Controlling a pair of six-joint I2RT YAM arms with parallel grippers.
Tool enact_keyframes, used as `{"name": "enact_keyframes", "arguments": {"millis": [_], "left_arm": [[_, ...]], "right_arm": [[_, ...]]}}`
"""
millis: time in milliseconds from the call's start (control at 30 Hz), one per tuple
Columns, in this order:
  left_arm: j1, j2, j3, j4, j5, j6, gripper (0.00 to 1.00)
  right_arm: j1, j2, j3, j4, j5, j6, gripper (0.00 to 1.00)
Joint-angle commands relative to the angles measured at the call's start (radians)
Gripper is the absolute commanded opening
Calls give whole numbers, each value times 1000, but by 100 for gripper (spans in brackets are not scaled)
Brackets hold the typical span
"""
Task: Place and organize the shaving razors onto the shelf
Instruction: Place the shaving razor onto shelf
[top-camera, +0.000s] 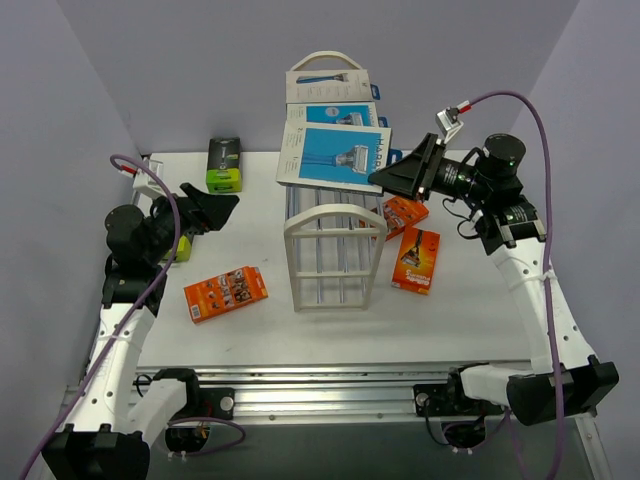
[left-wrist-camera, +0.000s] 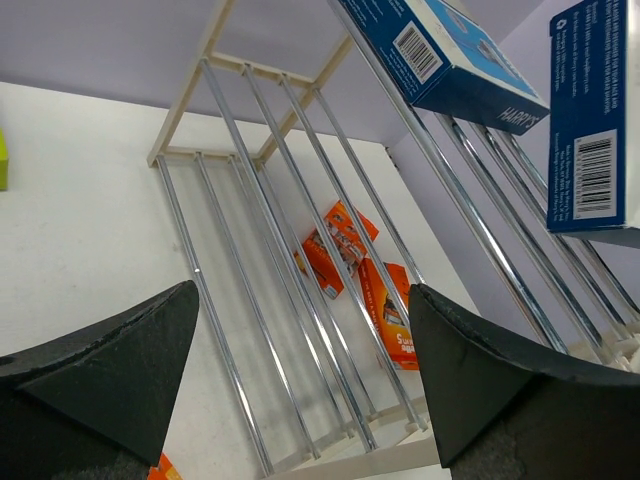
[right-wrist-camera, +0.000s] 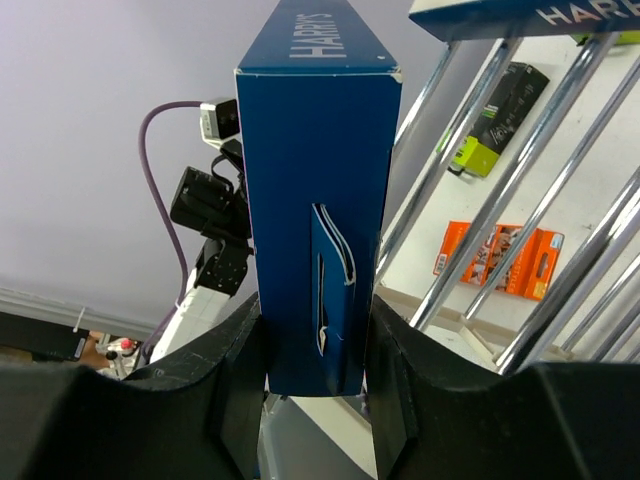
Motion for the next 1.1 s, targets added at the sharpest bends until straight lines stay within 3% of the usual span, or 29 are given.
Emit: {"name": "enact_keyframes", "arguments": {"millis": [0, 867, 967, 1067], "left_arm": [[-4, -22, 8, 9, -5, 30, 94], [-6, -62, 3, -30, -17, 49, 94], [-6, -60, 3, -30, -17, 50, 94], [-6, -62, 3, -30, -17, 49, 94]], "right_arm": [[-7, 1, 20, 13, -45, -41, 0], [-20, 42, -35, -22, -90, -44, 0], [-24, 40, -44, -22, -91, -41, 4], [-29, 40, -47, -22, -90, -39, 20]]}}
